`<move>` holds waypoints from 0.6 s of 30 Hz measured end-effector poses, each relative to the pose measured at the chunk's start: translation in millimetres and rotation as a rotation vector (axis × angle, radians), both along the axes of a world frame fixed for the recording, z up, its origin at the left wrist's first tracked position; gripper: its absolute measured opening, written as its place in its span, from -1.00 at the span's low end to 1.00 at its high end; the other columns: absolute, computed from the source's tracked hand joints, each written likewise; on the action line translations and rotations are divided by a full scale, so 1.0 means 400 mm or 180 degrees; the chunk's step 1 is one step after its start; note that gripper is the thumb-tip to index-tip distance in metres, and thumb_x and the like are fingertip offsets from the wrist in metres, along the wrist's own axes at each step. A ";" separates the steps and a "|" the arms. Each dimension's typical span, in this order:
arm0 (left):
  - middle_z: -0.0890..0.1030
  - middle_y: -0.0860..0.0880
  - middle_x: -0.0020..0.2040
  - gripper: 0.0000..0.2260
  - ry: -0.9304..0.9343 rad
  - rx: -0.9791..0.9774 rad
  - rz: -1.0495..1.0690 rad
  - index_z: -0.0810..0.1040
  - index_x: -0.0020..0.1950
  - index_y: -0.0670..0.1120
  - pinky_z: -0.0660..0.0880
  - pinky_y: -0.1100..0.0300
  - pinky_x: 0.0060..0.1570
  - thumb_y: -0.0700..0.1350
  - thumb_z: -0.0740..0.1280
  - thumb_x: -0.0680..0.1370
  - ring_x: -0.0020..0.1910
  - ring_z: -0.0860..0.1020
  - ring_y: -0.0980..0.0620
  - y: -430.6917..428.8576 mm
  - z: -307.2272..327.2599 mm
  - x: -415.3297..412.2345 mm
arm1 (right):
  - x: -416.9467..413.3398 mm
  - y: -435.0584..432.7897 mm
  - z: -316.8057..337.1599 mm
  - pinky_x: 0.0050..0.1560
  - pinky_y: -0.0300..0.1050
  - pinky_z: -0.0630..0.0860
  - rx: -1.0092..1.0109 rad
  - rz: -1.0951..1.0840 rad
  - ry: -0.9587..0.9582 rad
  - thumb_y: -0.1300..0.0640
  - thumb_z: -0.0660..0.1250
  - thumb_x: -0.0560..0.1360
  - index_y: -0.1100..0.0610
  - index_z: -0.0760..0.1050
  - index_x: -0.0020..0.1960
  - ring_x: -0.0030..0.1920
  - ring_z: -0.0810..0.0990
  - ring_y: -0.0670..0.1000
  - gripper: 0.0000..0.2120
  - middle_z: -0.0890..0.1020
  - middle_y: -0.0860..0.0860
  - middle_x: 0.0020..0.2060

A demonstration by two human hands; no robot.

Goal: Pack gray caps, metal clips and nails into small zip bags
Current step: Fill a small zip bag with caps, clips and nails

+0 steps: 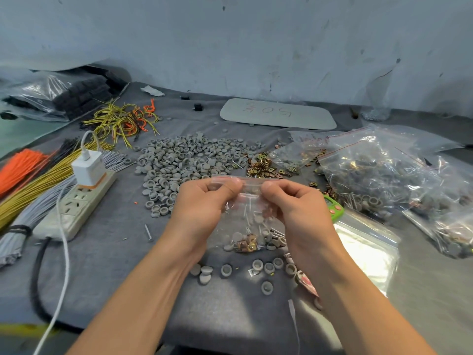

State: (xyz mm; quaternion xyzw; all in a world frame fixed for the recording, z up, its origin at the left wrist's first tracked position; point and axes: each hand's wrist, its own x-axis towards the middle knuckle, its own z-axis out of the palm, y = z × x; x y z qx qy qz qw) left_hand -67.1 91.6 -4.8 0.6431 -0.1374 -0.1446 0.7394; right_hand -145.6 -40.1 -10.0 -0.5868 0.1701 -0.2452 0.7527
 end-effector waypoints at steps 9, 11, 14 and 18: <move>0.75 -0.17 -0.16 -0.73 -0.0222 0.0015 0.0106 0.79 -0.15 -0.05 0.60 0.10 -0.02 -0.03 0.35 0.63 -0.12 0.70 -0.13 0.012 0.008 -0.003 | -0.004 -0.008 0.007 -0.29 -0.27 0.53 0.0077 0.0169 -0.0037 0.22 0.39 0.60 0.14 0.75 -0.17 -0.37 0.60 -0.10 -0.79 0.71 0.07 -0.31; 0.74 -0.17 -0.21 -0.70 -0.0121 -0.0153 0.0143 0.77 -0.22 -0.11 0.60 0.20 -0.19 -0.04 0.35 0.61 -0.24 0.66 -0.02 0.013 0.010 -0.001 | -0.009 -0.015 -0.004 -0.03 -0.16 0.58 -0.0283 0.0486 0.0172 0.09 0.44 0.58 -0.04 0.72 0.11 -0.13 0.69 -0.10 -0.86 0.76 0.04 -0.05; 0.72 -0.14 -0.24 -0.68 0.0155 -0.0442 0.0013 0.76 -0.23 -0.14 0.60 0.22 -0.29 -0.06 0.35 0.62 -0.32 0.65 0.05 0.006 0.013 -0.003 | -0.013 -0.005 -0.034 0.15 0.00 0.63 -0.1460 0.1024 0.0779 0.07 0.51 0.47 -0.38 0.59 0.14 0.05 0.72 -0.11 -0.61 0.75 -0.16 0.03; 0.76 -0.04 -0.09 -0.72 0.0224 -0.0277 -0.0300 0.79 -0.13 0.03 0.59 0.21 -0.12 0.15 0.36 0.50 -0.16 0.69 0.10 0.006 0.012 0.009 | 0.001 0.003 -0.044 0.01 -0.11 0.61 -0.1615 0.0423 0.0816 0.24 0.44 0.55 -0.07 0.76 -0.11 -0.17 0.71 -0.13 -0.77 0.77 -0.11 -0.19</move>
